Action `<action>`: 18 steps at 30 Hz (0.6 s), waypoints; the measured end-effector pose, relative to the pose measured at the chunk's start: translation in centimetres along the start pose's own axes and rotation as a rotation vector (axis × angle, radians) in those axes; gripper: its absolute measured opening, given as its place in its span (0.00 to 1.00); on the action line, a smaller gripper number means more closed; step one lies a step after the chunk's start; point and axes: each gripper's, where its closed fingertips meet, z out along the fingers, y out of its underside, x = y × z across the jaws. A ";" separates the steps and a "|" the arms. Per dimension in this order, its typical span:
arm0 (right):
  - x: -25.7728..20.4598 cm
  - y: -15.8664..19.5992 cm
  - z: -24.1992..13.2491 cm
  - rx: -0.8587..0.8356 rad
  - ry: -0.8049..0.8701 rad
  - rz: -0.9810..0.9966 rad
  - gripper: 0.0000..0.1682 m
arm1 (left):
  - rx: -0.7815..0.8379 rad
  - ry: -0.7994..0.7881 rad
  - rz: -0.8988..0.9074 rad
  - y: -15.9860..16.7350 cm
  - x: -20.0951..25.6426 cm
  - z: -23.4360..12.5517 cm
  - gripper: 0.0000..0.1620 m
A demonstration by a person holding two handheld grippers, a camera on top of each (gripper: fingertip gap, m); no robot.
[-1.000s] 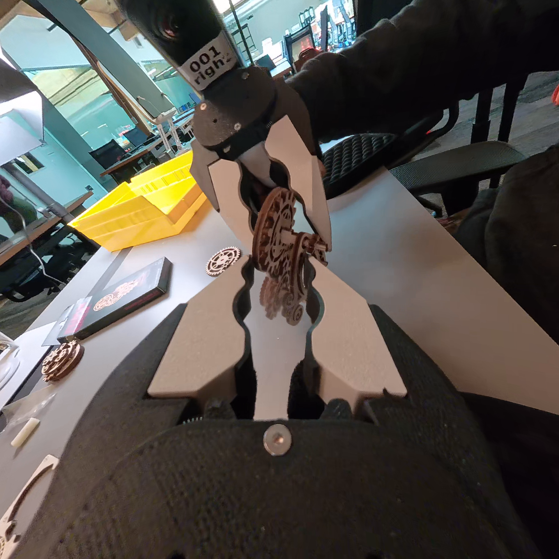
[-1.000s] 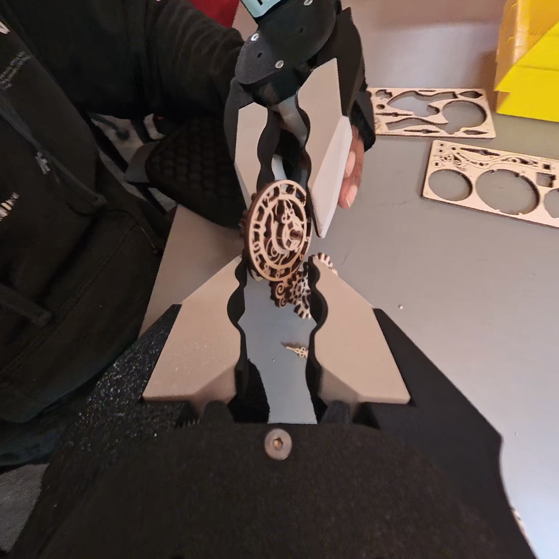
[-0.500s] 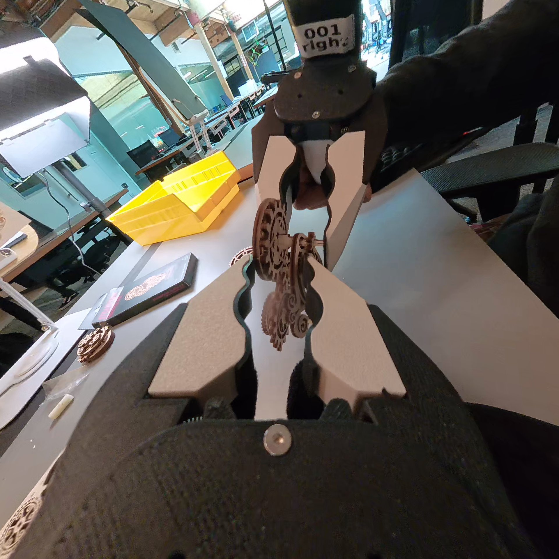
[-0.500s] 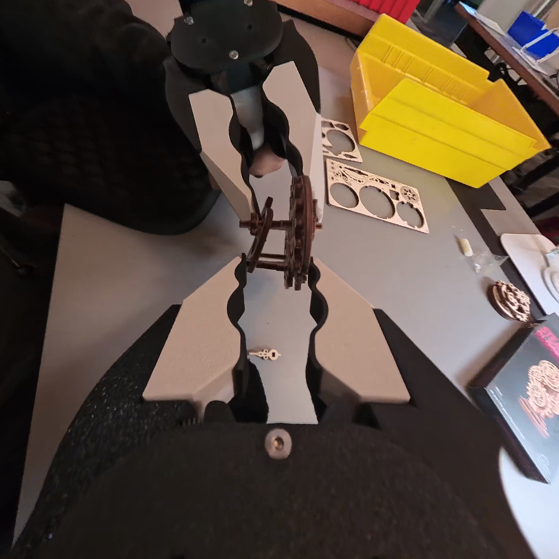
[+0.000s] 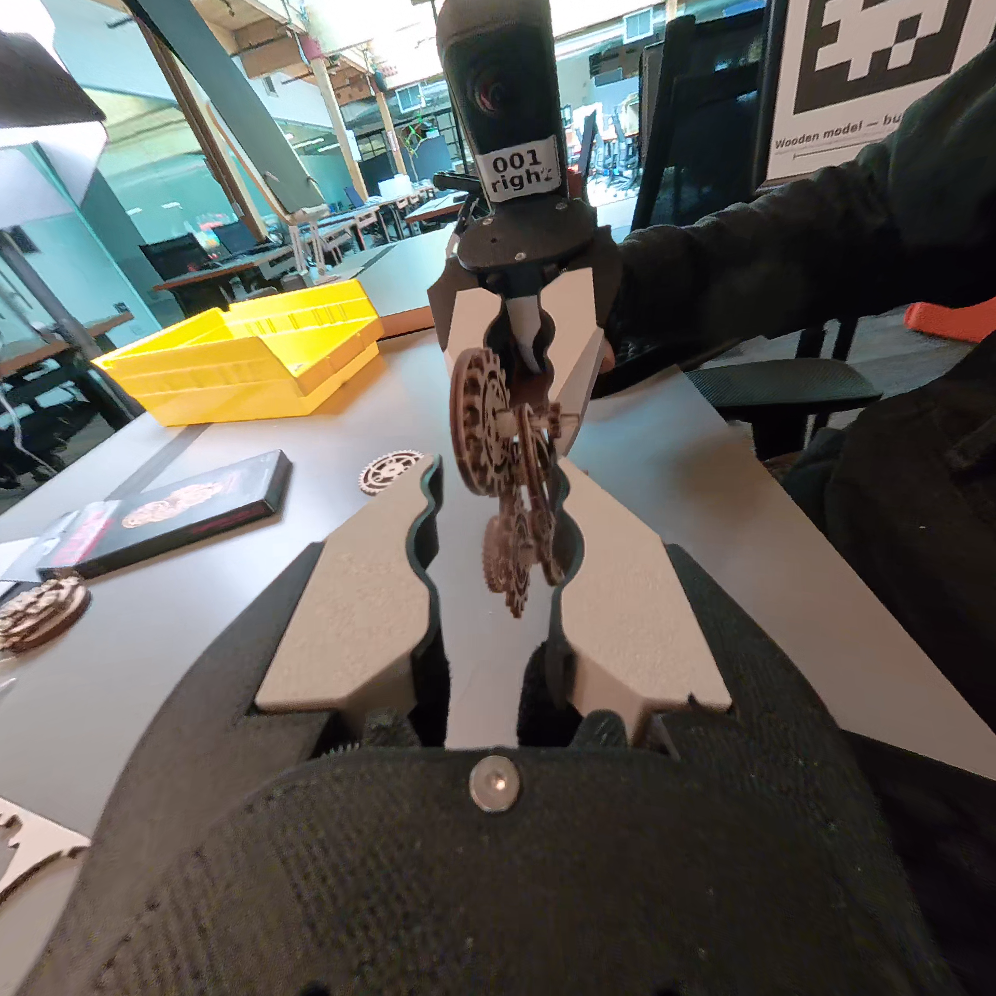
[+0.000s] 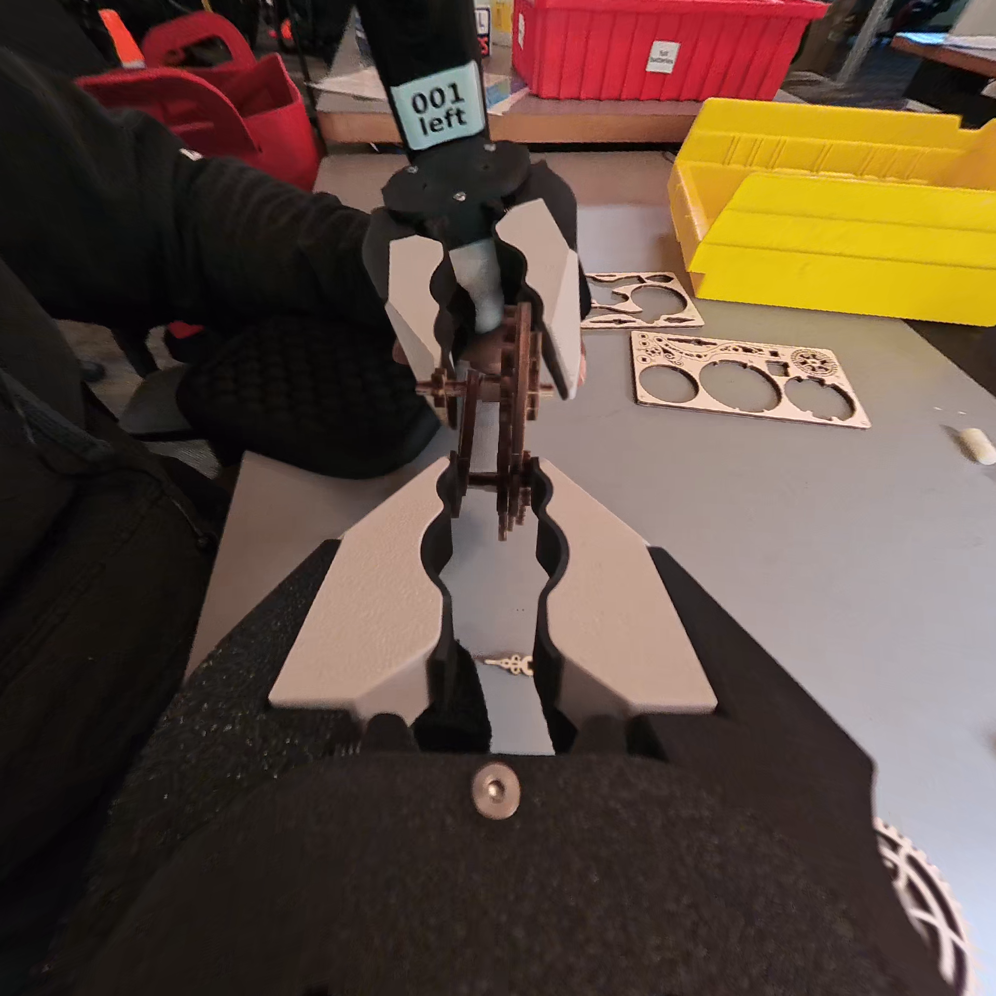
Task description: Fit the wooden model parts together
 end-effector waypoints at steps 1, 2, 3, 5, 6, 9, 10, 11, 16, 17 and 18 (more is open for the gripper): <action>0.0 -0.1 -0.2 0.012 -0.013 0.017 0.14 | -0.004 0.016 -0.022 0.2 0.0 0.0 0.27; 0.0 -0.3 -0.3 0.027 -0.020 0.034 0.14 | -0.012 0.034 -0.046 0.4 0.1 0.0 0.29; 0.0 -0.4 -0.5 0.041 -0.028 0.052 0.14 | -0.023 0.059 -0.070 0.7 0.3 0.0 0.32; -0.2 -0.4 -0.8 0.064 -0.056 0.086 0.15 | -0.066 0.110 -0.113 1.6 0.9 0.2 0.34; -0.4 -0.5 -0.9 0.076 -0.075 0.098 0.15 | -0.091 0.127 -0.128 2.1 1.1 0.3 0.33; -0.8 -0.4 -1.2 0.092 -0.106 0.112 0.15 | -0.119 0.216 -0.177 2.6 2.6 0.6 0.24; -1.0 -0.4 -1.3 0.091 -0.119 0.116 0.15 | -0.122 0.236 -0.189 2.6 3.0 0.7 0.21; -1.1 -0.4 -1.3 0.095 -0.124 0.120 0.15 | -0.123 0.237 -0.192 2.5 3.1 0.8 0.21; -1.1 -0.9 -1.7 0.131 -0.119 0.125 0.13 | -0.074 0.218 -0.265 1.7 2.4 0.7 0.12; -1.0 -0.9 -1.7 0.130 -0.113 0.128 0.13 | -0.072 0.216 -0.268 1.7 2.3 0.7 0.12; -0.8 -0.8 -1.5 0.120 -0.102 0.129 0.14 | -0.074 0.208 -0.264 1.8 2.2 0.7 0.12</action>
